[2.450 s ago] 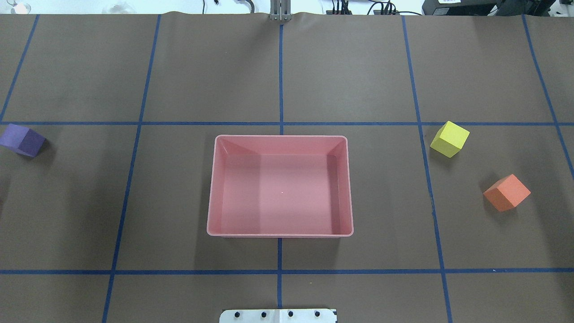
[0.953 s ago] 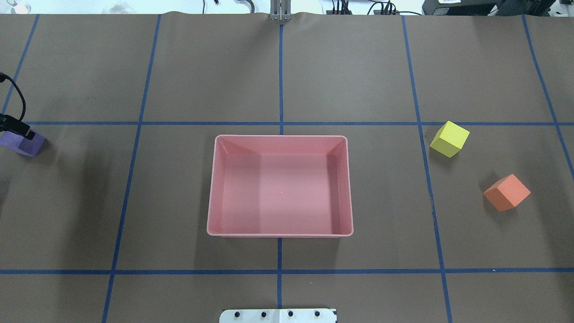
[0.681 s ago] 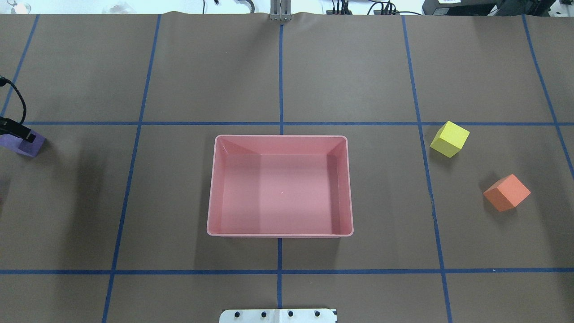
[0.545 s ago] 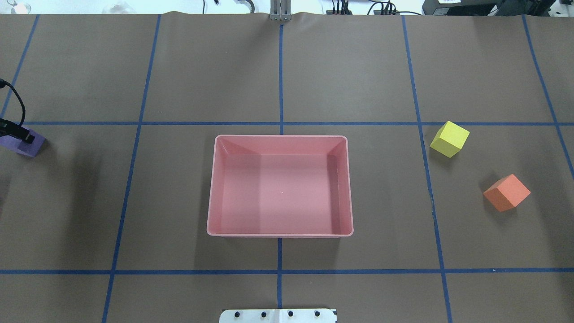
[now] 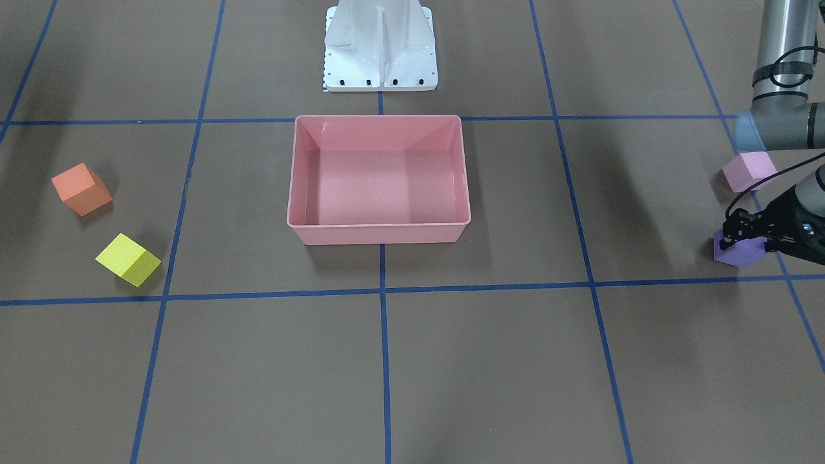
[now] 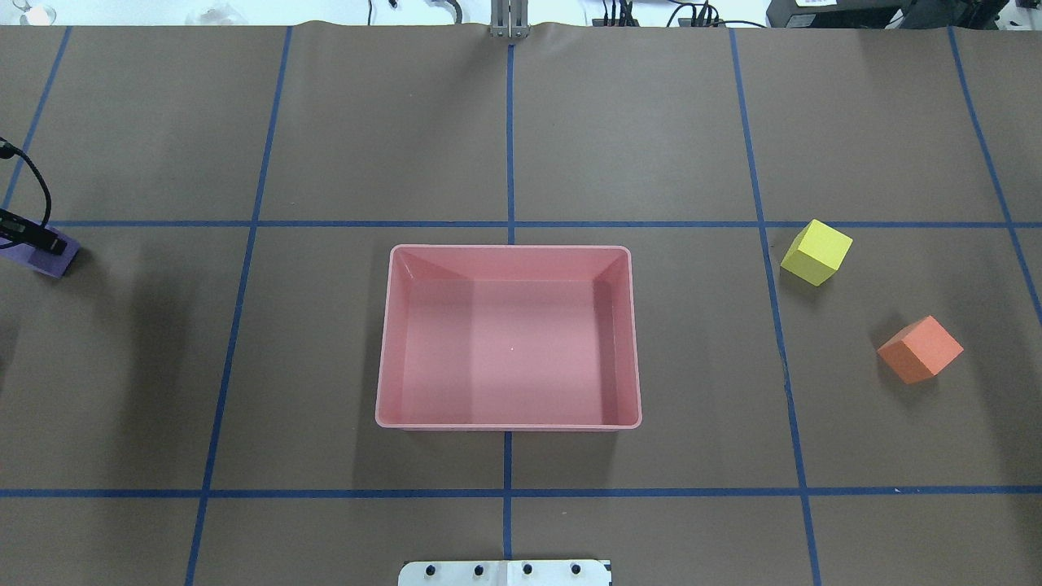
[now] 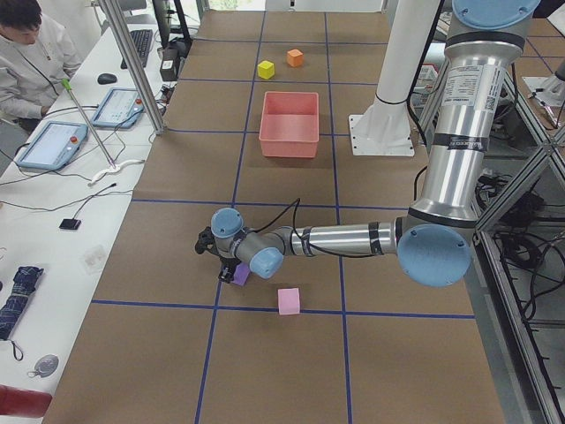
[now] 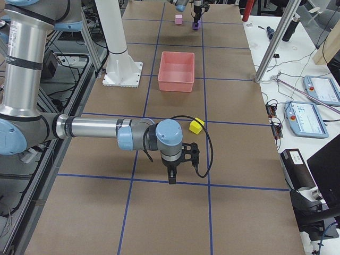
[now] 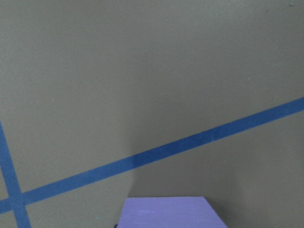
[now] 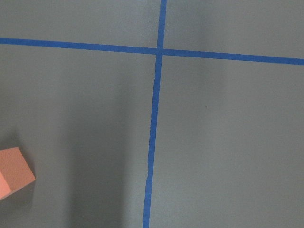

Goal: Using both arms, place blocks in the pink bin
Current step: 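Lower the left gripper onto the purple cube and close it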

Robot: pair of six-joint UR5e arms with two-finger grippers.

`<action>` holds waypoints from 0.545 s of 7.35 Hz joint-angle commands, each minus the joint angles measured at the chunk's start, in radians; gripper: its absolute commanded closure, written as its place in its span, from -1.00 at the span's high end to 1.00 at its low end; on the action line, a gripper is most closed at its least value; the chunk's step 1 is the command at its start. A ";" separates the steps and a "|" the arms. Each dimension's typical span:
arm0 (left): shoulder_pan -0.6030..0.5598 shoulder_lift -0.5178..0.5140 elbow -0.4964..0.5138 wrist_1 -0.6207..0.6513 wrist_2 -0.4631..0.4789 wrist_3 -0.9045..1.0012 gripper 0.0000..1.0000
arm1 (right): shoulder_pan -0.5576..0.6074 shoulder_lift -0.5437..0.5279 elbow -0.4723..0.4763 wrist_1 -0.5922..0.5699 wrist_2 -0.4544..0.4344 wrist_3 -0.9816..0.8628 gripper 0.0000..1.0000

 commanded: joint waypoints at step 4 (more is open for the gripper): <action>0.057 -0.004 -0.376 0.101 -0.069 -0.403 -0.82 | -0.003 0.011 0.012 0.002 0.001 0.014 1.00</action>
